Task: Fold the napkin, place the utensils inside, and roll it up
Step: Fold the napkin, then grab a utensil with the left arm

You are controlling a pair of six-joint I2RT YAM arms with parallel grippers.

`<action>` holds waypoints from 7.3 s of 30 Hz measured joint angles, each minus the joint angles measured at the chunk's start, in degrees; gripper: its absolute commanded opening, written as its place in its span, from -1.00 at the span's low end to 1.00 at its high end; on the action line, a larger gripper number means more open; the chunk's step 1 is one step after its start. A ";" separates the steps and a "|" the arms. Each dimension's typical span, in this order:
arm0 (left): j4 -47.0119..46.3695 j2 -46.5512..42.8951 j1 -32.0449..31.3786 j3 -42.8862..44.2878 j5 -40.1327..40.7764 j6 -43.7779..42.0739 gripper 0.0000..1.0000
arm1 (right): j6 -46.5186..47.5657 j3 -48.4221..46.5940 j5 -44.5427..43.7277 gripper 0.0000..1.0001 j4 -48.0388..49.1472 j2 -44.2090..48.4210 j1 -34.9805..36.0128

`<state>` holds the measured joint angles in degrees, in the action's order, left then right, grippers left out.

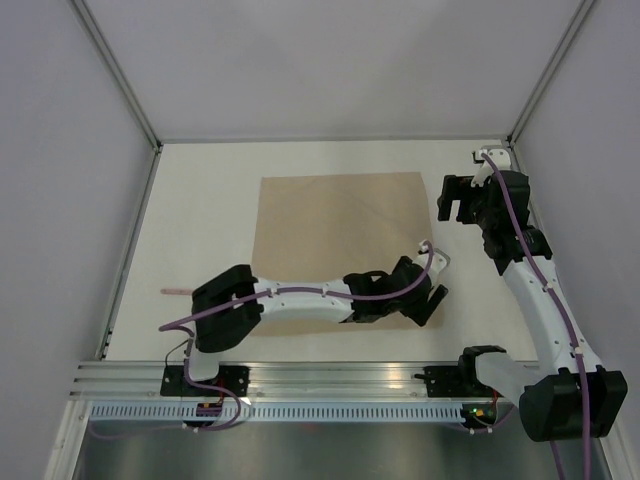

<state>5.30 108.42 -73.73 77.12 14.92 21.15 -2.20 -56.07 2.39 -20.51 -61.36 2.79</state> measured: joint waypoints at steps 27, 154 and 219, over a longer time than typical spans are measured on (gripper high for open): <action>-1.31 20.65 -5.86 14.64 -0.28 0.09 0.20 | -0.02 0.00 -1.40 0.96 0.37 0.02 0.00; 18.53 12.72 64.15 24.57 -30.38 5.92 -0.95 | 0.04 1.29 -0.24 0.96 0.33 1.29 0.00; 45.00 -35.87 67.58 -36.52 14.01 63.12 0.29 | -1.07 1.42 12.39 0.96 -2.51 0.90 2.38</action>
<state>50.30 72.55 -6.15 40.60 28.93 84.27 -3.27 -54.65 14.79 -23.03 -60.47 5.17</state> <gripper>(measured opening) 0.636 0.979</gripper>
